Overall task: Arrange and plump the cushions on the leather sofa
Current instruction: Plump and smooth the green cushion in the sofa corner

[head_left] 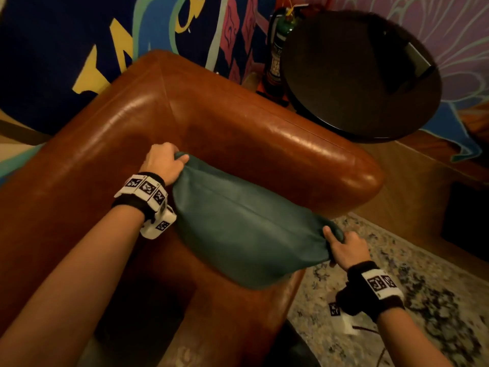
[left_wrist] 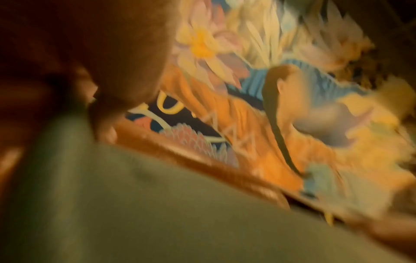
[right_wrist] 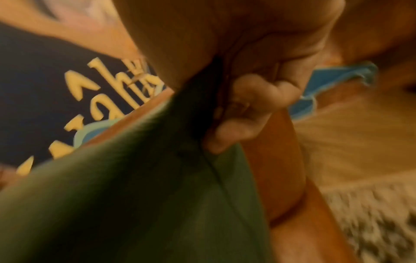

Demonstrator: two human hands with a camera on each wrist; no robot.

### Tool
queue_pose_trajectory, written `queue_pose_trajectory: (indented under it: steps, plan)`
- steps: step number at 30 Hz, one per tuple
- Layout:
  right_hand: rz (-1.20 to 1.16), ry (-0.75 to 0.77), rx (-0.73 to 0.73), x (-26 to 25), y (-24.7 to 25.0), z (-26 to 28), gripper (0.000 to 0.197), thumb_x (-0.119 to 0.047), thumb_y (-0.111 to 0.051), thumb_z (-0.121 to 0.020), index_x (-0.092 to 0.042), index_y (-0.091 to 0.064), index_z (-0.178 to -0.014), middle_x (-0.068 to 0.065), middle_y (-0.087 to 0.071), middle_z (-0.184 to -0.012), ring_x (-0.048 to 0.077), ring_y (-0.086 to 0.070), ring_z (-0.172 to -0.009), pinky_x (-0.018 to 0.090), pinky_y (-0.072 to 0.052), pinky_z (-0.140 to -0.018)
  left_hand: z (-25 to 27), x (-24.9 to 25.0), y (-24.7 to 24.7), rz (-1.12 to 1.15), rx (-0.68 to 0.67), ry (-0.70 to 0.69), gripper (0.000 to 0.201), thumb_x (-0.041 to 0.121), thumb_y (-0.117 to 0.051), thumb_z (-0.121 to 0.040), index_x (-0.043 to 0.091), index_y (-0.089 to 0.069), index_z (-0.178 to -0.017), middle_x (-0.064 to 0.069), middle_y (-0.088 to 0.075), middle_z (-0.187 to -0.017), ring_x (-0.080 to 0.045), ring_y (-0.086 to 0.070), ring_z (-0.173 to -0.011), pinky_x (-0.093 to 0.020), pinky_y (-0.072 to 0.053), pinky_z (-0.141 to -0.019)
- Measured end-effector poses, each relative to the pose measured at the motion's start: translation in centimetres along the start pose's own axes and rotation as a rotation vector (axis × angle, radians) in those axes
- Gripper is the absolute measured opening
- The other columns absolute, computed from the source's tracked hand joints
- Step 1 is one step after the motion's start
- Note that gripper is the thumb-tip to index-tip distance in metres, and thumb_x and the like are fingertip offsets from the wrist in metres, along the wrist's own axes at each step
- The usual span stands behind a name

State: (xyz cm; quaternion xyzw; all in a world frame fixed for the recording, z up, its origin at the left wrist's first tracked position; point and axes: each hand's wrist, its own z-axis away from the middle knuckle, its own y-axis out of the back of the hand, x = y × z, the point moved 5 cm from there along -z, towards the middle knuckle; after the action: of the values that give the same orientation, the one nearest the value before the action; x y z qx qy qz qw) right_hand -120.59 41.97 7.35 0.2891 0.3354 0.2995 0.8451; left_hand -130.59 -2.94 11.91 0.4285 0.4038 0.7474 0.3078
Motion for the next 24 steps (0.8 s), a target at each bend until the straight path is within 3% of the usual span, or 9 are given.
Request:
queue_pose_trajectory:
  steps: [3,5,10,12,14,16,18,21,24]
  plan:
    - [-0.016,-0.052,-0.028,1.1,0.2,-1.3,0.089,-0.080,-0.030,-0.077,0.001,-0.066,-0.080,0.019,-0.068,-0.070,0.033,-0.065,-0.060,0.043,-0.057,-0.066,1.0,0.1,0.3,-0.028,0.177,0.004,0.037,0.039,-0.047,-0.097,0.008,-0.066,-0.103,-0.027,-0.064,-0.105,-0.046,-0.059,-0.101,-0.048,-0.049,-0.083]
    - [0.006,-0.077,-0.008,0.8,0.4,-1.5,0.093,-0.081,-0.022,-0.078,0.002,-0.064,-0.086,0.021,-0.068,-0.078,0.033,-0.064,-0.065,0.043,-0.055,-0.066,1.4,0.3,-0.1,-0.007,0.241,0.042,0.042,0.048,-0.046,-0.096,0.012,-0.068,-0.105,-0.026,-0.066,-0.104,-0.046,-0.059,-0.101,-0.048,-0.048,-0.081]
    - [0.227,-0.034,0.134,-0.4,1.2,-0.3,0.083,-0.071,-0.011,-0.088,-0.004,-0.060,-0.089,0.021,-0.062,-0.095,0.035,-0.061,-0.088,0.040,-0.049,-0.078,1.1,-0.6,-0.1,0.022,0.323,0.148,0.059,0.065,-0.044,-0.090,0.012,-0.068,-0.078,-0.020,-0.067,-0.085,-0.042,-0.063,-0.088,-0.039,-0.039,-0.066]
    - [0.252,-0.063,0.159,-0.1,1.0,0.1,0.080,-0.070,-0.012,-0.089,-0.005,-0.060,-0.090,0.021,-0.063,-0.097,0.036,-0.061,-0.089,0.042,-0.050,-0.080,1.4,-0.7,-0.4,-0.001,0.303,0.180,0.061,0.064,-0.041,-0.091,0.010,-0.068,-0.084,-0.022,-0.068,-0.092,-0.042,-0.062,-0.091,-0.040,-0.038,-0.068]
    - [0.228,-0.078,0.184,-0.5,1.0,0.1,0.075,-0.069,-0.019,-0.090,-0.007,-0.057,-0.110,0.022,-0.060,-0.115,0.038,-0.059,-0.101,0.047,-0.048,-0.089,1.9,0.0,-0.5,-0.061,0.294,0.154,0.058,0.062,-0.036,-0.093,0.014,-0.066,-0.105,-0.021,-0.066,-0.109,-0.041,-0.059,-0.102,-0.044,-0.039,-0.077]
    - [0.250,-0.001,0.297,-1.9,1.7,0.7,0.071,-0.064,-0.032,-0.090,-0.013,-0.033,-0.140,0.017,-0.043,-0.141,0.036,-0.047,-0.124,0.055,-0.036,-0.103,3.1,1.6,-0.4,-0.156,0.333,-0.014,0.055,0.060,-0.033,-0.095,0.025,-0.046,-0.136,-0.012,-0.050,-0.138,-0.035,-0.046,-0.124,-0.052,-0.034,-0.093]
    - [0.299,0.229,0.437,-4.9,1.8,3.1,0.076,-0.062,-0.038,-0.089,-0.024,-0.012,-0.150,0.009,-0.028,-0.154,0.030,-0.031,-0.139,0.058,-0.021,-0.110,6.2,4.6,-1.4,-0.218,0.350,-0.348,0.057,0.059,-0.033,-0.095,0.038,-0.027,-0.148,0.000,-0.030,-0.156,-0.027,-0.027,-0.142,-0.057,-0.025,-0.101]
    - [0.443,0.721,0.380,-9.8,-3.1,8.4,0.080,-0.066,-0.040,-0.085,-0.031,-0.015,-0.152,0.001,-0.015,-0.161,0.027,-0.012,-0.148,0.056,-0.004,-0.113,12.8,8.1,-6.4,-0.399,0.163,-0.865,0.070,0.074,-0.029,-0.087,0.044,-0.019,-0.149,0.006,-0.014,-0.162,-0.022,-0.011,-0.150,-0.067,-0.013,-0.108]
    - [0.741,0.857,0.153,-8.8,-9.6,9.3,0.103,-0.080,-0.050,-0.067,-0.035,-0.012,-0.152,0.004,-0.009,-0.162,0.036,-0.009,-0.147,0.071,-0.004,-0.107,13.9,6.1,-10.1,-0.570,-0.005,-0.862,0.091,0.089,-0.026,-0.075,0.041,-0.012,-0.152,0.008,-0.007,-0.163,-0.024,-0.005,-0.150,-0.076,-0.004,-0.104]
